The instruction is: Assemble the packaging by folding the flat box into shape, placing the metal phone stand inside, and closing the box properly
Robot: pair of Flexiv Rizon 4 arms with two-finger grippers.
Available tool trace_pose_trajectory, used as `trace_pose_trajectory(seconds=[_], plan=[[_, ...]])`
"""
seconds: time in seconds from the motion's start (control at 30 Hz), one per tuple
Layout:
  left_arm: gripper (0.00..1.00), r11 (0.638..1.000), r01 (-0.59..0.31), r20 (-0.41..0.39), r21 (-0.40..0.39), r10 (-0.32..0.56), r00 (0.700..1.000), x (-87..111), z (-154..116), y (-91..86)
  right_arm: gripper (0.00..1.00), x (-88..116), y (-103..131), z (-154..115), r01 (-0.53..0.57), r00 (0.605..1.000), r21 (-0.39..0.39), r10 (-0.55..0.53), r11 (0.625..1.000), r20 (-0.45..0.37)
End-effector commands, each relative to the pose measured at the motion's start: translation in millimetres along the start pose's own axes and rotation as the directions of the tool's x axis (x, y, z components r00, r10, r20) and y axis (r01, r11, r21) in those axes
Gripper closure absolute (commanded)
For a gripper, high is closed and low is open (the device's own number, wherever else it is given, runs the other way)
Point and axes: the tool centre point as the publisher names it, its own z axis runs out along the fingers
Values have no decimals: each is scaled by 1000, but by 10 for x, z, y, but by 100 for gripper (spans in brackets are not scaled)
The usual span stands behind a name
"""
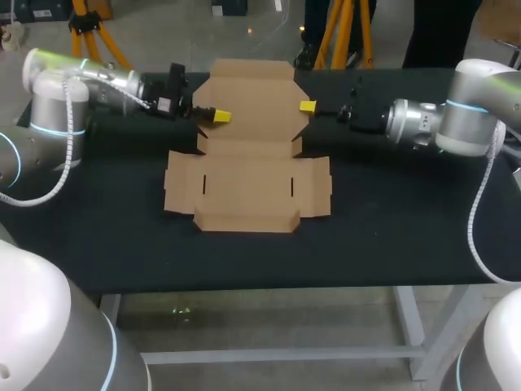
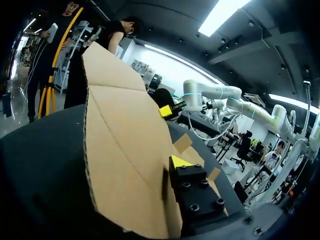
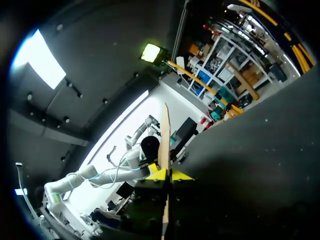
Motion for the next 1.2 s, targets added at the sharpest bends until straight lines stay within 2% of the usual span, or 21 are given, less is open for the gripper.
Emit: trace_pose_trajectory(seconds=[0.03,0.27,0.33,0.53,0.57,0.6,0.63,0.67,0.7,0.73,0.97,1.1,1.17,1.2], plan=[[78,1000,-1,-84,3,1,997,-66,16,5,100,-57,5,16,1,1000,-2,-1,1000,-24],[90,1000,-6,-89,14,7,996,-65,20,-4,100,-50,9,32,3,1000,-6,-3,1000,-25],[100,1000,-6,-90,16,7,996,-65,20,-6,100,-47,11,34,4,1000,-7,-4,1000,-26],[100,1000,-7,-96,27,10,995,-68,12,-9,100,-45,12,39,1,1000,-8,-1,1000,-26],[100,1000,-8,-98,29,11,995,-68,8,-11,95,-44,14,39,0,1000,-8,-1,1000,-26],[100,1000,-8,-99,29,11,995,-68,8,-11,67,-41,16,38,0,1000,-8,0,1000,-25],[100,1000,-9,-99,29,11,995,-68,7,-13,54,-37,18,37,0,1000,-7,0,1000,-24],[100,1000,-9,-100,30,12,995,-66,4,-18,27,-26,22,31,2,1000,-3,-2,1000,-17],[100,1000,-10,-101,30,13,995,-65,0,-24,17,-15,27,24,4,1000,0,-4,1000,-10],[100,999,-10,-101,31,13,995,-65,-3,-29,15,-2,35,8,8,1000,4,-8,1000,-1],[100,999,-14,-86,37,17,996,-73,-48,-90,21,184,49,-208,54,993,23,-56,998,106],[100,999,-17,-76,39,20,997,-99,-46,-159,25,386,23,-353,101,980,38,-106,994,168],[100,999,-21,-71,42,24,997,-111,-41,-204,31,470,8,-415,121,972,53,-129,991,197],[100,999,-24,-70,47,27,997,-117,-41,-227,37,505,-5,-449,128,968,58,-137,990,210]])
